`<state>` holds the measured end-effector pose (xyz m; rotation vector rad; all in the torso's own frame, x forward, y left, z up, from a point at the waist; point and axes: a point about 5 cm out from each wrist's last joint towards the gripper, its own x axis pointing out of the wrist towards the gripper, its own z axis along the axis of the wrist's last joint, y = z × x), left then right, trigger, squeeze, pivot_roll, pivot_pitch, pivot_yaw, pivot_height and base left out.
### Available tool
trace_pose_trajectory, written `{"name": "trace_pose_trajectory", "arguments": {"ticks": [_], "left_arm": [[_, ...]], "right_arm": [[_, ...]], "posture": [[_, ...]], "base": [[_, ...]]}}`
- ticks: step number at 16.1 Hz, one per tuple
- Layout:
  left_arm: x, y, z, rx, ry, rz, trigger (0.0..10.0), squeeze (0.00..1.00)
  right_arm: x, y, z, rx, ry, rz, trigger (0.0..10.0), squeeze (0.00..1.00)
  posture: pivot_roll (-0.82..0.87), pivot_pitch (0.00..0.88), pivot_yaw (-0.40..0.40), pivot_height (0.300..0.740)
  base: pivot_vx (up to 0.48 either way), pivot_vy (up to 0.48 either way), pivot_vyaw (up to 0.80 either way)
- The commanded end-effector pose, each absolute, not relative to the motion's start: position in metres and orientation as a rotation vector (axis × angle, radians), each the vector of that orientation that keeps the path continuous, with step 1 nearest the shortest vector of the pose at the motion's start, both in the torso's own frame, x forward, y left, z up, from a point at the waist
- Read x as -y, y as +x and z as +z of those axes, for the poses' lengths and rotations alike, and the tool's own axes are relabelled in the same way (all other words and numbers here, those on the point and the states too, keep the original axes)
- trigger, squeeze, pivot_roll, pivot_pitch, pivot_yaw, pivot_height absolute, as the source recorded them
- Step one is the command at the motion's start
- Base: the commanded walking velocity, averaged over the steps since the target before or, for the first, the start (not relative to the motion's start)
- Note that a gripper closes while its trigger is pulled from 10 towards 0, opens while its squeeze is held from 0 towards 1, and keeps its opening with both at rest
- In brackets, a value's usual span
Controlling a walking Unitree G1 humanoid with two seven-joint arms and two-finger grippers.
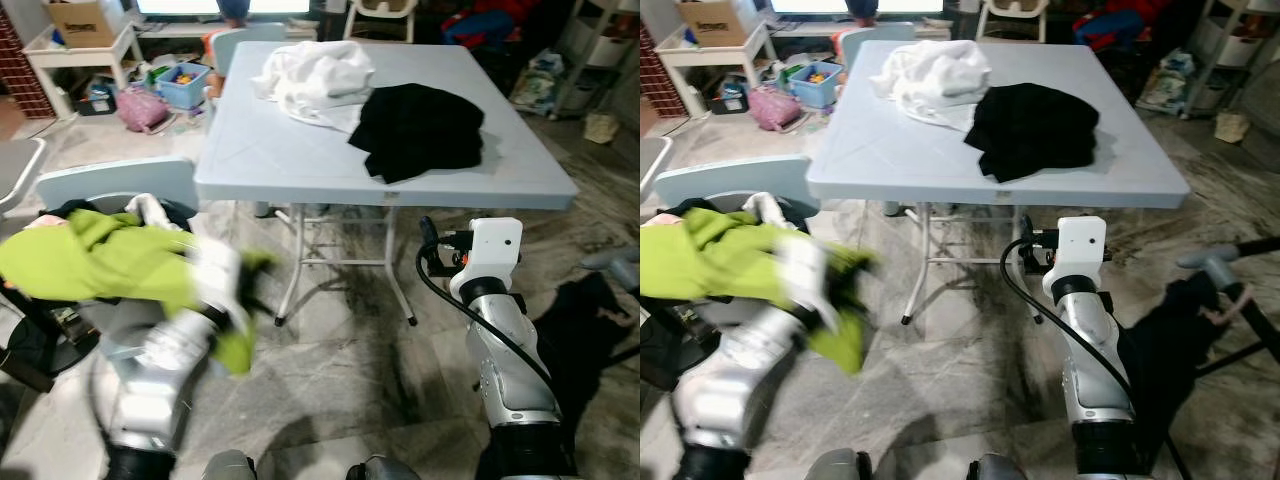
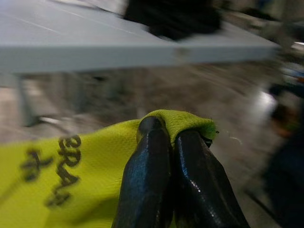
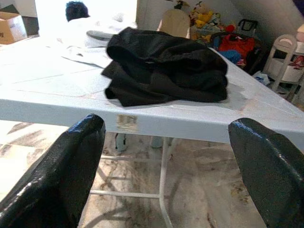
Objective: Hang hanger
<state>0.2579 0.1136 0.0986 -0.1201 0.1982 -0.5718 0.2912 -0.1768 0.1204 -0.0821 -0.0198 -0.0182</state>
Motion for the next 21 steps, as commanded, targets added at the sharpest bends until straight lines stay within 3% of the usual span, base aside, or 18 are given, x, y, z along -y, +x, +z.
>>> {"name": "trace_pose_trajectory", "arguments": {"ticks": [1,4,9,11,12,15,17,21], "left_arm": [[-0.105,0.255,0.111,-0.175,-0.145,-0.654,10.0,0.0],[-0.092,0.252,0.121,-0.187,-0.243,-0.716,10.0,0.0],[-0.119,0.286,0.137,-0.153,-0.507,-0.382,10.0,0.0],[-0.09,0.288,0.146,-0.163,-0.492,-0.548,10.0,0.0],[-0.063,0.274,0.155,-0.192,-0.457,-0.814,10.0,0.0],[-0.032,0.254,0.157,-0.217,-0.232,-1.107,10.0,0.0],[-0.031,0.262,0.155,-0.188,-0.16,-1.108,10.0,0.0],[-0.033,0.268,0.157,-0.187,-0.171,-1.081,10.0,0.0]], "right_arm": [[0.178,0.293,0.122,0.026,-0.084,-0.025,10.0,0.0],[0.176,0.295,0.121,0.023,-0.083,-0.022,10.0,0.0],[0.175,0.298,0.122,0.029,-0.084,-0.025,10.0,0.0],[0.173,0.3,0.123,0.032,-0.085,-0.025,10.0,0.0],[0.173,0.301,0.122,0.032,-0.086,-0.025,10.0,0.0],[0.171,0.302,0.122,0.035,-0.085,-0.027,10.0,0.0],[0.171,0.303,0.122,0.039,-0.086,-0.033,10.0,0.0],[0.172,0.304,0.123,0.042,-0.087,-0.039,10.0,0.0]], "posture": [[-0.02,0.034,-0.021,0.74],[-0.02,0.035,-0.021,0.74],[-0.02,0.029,-0.025,0.74],[-0.02,0.028,-0.027,0.74],[-0.02,0.023,-0.03,0.74],[-0.02,0.015,-0.024,0.74],[-0.02,0.006,-0.016,0.74],[-0.02,0.006,-0.016,0.74]], "base": [[0.0,0.0,0.0],[0.0,0.0,0.0],[0.0,0.0,0.0],[0.0,0.0,0.0],[0.0,0.0,0.0],[0.0,0.0,0.0],[0.0,0.0,0.0],[0.0,0.0,0.0]]}}
